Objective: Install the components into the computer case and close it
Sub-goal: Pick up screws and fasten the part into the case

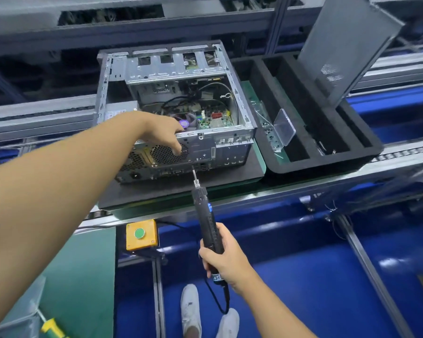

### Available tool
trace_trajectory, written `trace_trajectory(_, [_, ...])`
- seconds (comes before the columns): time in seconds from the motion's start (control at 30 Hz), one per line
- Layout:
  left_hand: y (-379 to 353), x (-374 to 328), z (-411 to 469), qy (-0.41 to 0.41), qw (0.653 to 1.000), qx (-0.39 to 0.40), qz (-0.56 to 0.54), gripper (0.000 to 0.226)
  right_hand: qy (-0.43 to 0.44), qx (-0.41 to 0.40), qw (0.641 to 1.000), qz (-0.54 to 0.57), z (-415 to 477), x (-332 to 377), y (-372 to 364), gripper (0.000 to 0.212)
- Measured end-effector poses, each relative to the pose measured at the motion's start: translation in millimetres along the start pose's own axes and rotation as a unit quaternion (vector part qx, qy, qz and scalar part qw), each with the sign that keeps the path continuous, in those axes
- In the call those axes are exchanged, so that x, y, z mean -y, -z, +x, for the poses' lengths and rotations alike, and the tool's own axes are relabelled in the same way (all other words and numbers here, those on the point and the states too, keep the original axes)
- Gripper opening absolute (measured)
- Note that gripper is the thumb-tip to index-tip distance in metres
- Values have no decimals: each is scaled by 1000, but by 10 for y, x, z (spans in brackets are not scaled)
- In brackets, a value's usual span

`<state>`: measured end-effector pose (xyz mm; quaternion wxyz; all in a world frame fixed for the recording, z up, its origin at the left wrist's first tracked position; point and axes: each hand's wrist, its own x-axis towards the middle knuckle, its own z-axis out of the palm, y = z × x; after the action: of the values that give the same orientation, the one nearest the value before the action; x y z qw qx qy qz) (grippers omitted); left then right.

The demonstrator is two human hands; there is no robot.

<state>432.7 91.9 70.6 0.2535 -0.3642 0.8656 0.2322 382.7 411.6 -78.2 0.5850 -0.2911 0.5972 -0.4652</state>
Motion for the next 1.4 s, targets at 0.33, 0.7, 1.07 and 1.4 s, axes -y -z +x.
trace_trajectory(0.33, [-63,-56,57,45,997,20,-55,46,10,-4,1000,15,46,-57,68,28])
trace_trajectory(0.7, [-37,-58,15,45,997,42,-51,38,13,-6,1000,1,77,-82,4,26])
trace_trajectory(1.07, [-47,-85,-69,34,995,59,-70,47,-10,-23,999,-29,153,-57,-23,31])
trace_trajectory(1.4, [-39,-72,-36,28,994,74,-70,45,-26,-23,999,-32,250,-11,-47,32])
